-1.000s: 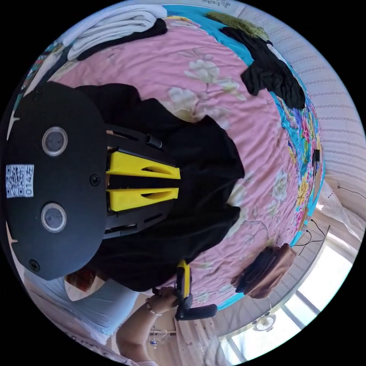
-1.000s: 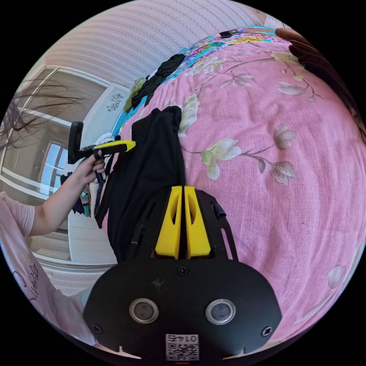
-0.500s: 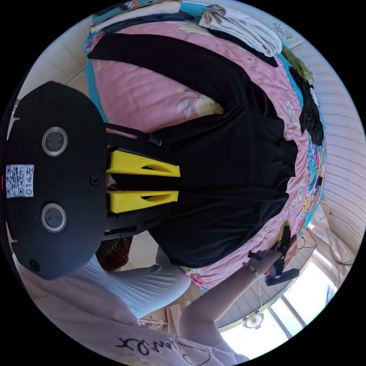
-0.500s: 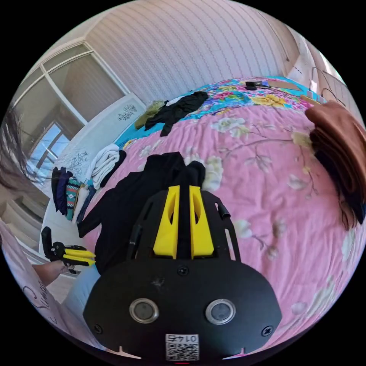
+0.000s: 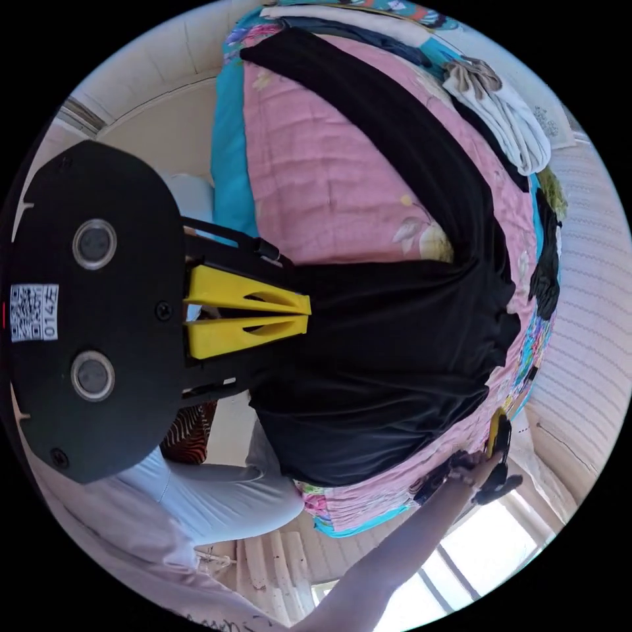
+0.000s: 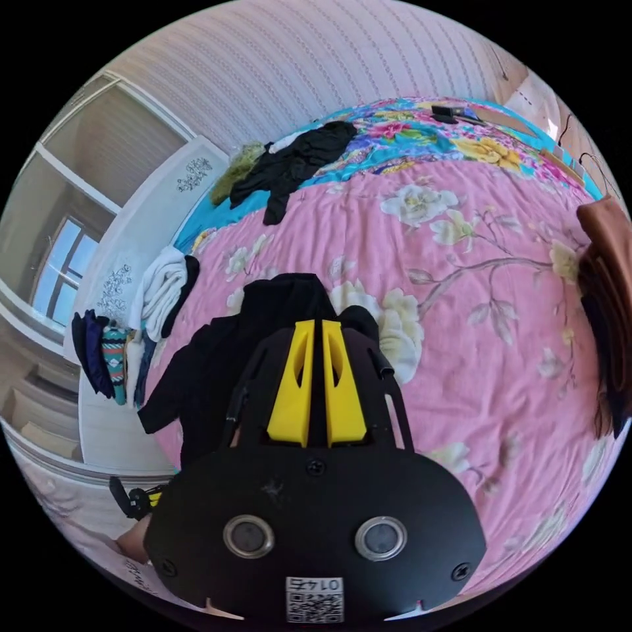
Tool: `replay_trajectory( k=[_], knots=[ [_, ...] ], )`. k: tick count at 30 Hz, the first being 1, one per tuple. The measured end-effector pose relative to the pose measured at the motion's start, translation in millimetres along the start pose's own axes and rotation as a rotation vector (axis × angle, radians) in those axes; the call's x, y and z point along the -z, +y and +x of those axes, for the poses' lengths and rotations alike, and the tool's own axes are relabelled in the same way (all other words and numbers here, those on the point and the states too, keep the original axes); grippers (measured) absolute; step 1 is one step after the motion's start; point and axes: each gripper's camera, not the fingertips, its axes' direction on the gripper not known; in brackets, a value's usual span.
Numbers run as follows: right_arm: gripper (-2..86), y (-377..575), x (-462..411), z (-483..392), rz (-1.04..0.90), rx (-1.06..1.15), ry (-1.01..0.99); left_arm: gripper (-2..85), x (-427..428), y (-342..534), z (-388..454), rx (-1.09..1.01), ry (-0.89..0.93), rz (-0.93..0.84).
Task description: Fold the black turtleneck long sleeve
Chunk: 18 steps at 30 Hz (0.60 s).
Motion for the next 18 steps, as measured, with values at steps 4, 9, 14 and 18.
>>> replay_trajectory(
  k=[4, 9, 14, 18],
  knots=[
    [2.2, 92.8, 68.7, -43.3, 0.055, 0.118, -0.051, 2.3, 10.0, 14.2, 17.9, -0.061, 0.043, -0.027],
    [5.0, 230.7, 11.3, -90.8, -0.314, 0.059, -0.253, 6.1, 24.9, 31.6, 31.7, -0.063, -0.011, -0.045],
    [7.7, 269.6, -42.8, -136.4, -0.498, -0.018, -0.32, 4.4, 18.5, 36.7, 33.2, -0.093, -0.006, -0.136],
    [5.5, 253.0, -58.0, -165.3, -0.537, 0.063, -0.176, -0.3, 44.5, 44.2, 31.2, -0.096, -0.002, -0.132]
  ],
)
